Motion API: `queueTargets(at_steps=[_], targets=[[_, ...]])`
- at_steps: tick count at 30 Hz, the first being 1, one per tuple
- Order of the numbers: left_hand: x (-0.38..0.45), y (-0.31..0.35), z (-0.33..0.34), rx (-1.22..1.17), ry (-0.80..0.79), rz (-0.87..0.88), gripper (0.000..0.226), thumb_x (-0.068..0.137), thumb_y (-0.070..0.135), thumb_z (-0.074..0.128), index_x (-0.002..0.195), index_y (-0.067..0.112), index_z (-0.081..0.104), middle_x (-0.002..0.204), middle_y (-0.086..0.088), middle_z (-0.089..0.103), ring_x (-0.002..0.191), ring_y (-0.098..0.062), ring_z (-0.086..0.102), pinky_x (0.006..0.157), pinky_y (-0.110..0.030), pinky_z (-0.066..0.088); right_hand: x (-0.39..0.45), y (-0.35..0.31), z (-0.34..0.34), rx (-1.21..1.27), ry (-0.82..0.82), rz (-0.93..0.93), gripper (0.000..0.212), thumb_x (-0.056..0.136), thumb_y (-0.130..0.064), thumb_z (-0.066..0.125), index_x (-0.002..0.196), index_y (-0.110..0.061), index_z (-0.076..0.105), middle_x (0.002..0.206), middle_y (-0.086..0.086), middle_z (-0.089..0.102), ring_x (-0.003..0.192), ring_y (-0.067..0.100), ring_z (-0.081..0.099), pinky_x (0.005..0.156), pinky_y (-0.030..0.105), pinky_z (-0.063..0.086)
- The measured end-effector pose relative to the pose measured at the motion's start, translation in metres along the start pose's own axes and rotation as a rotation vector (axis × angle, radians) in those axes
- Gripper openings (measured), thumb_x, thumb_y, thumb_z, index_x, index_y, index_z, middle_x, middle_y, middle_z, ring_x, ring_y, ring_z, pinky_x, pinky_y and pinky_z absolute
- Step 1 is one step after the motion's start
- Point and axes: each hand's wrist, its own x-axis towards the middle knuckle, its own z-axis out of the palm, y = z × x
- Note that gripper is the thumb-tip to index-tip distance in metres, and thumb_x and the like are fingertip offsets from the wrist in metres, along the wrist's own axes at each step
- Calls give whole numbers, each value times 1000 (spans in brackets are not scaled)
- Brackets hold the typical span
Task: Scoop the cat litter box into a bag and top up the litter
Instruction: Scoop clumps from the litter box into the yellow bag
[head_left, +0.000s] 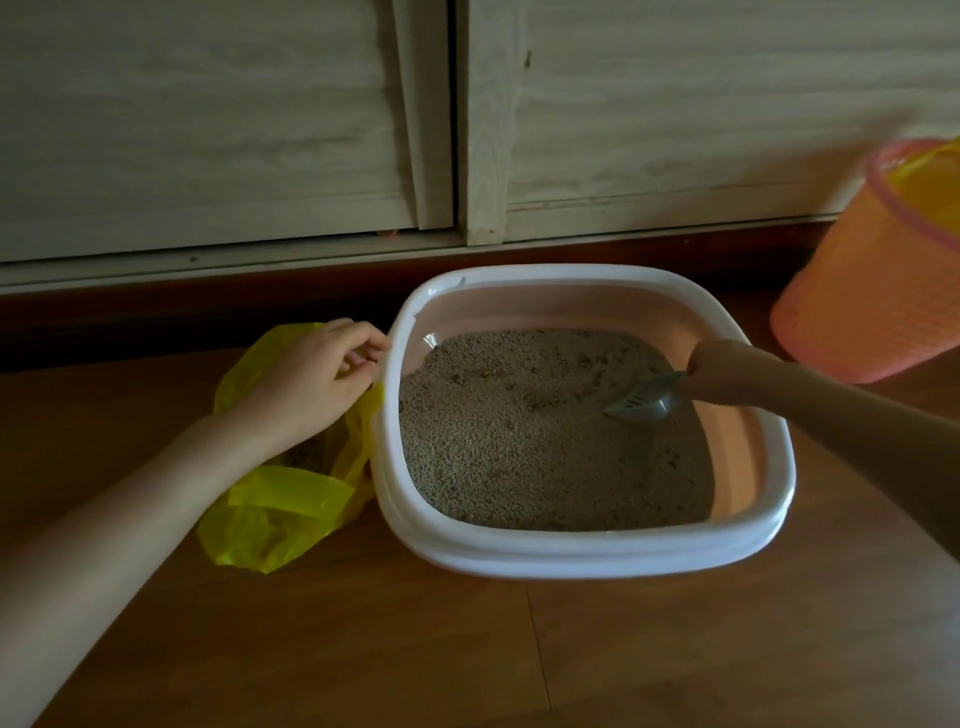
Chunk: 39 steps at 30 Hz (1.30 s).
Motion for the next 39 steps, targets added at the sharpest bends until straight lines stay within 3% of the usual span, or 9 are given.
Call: queueTargets(at_steps=[7,9,11,13,19,24,27,31,39], targets=[[-1,-5,2,-17,-11,-13,21,90,12,58,109,20,62,102,8,57,87,-2,55,66,-9,38,22,-19,25,204,84,-82,11,87,-22,64,95,-15,60,79,2,62,58,9,56,43,17,38],[-1,-6,4,-18,-13,-13,21,90,11,57,109,19,63,103,7,58,86,0,54,66,-9,38,27,-24,31,261,66,-71,9,89,-22,62,92,-14,61,80,3,62,61,11,57,46,20,42],[0,-10,6,-42,-19,-15,21,90,11,57,109,19,62,103,6,58,87,1,54,68,-10,40,33,-31,36,279,37,-89,12,91,-24,59,88,-13,63,81,4,64,66,15,60,57,28,52],[1,-14,10,-59,-29,-20,21,90,12,57,109,19,61,103,6,58,90,-1,55,71,-12,42,37,-39,39,246,19,-142,18,93,-30,56,88,-16,67,81,4,65,70,17,61,66,33,54],[2,-20,16,-40,-38,-22,20,91,14,56,110,20,61,102,8,56,89,2,54,69,-10,40,46,-71,43,208,14,-301,23,92,-38,54,75,-33,68,65,-4,64,51,11,53,53,28,46],[2,-24,14,-40,-45,-30,21,91,13,55,110,21,61,102,10,55,91,2,53,71,-11,40,50,-101,46,218,-7,-387,19,94,-39,53,92,-32,71,65,-2,63,48,12,47,53,26,42],[1,-27,12,-41,-44,-29,21,91,11,55,108,21,61,102,9,55,90,0,55,73,-16,43,54,-116,51,245,-17,-414,23,93,-39,54,91,-27,73,59,-1,59,46,11,45,52,26,42],[-4,-31,7,-11,-38,-49,23,92,11,54,113,20,61,106,9,56,91,2,53,72,-11,42,54,-133,59,325,-24,-445,19,93,-34,56,95,-27,73,69,0,66,49,11,47,51,26,41],[-16,-42,-7,29,-35,-69,25,92,14,54,115,20,59,105,15,55,93,5,52,74,-10,41,49,-169,85,396,-77,-387,23,97,-30,50,105,-17,67,75,-1,65,48,7,48,39,18,37]])
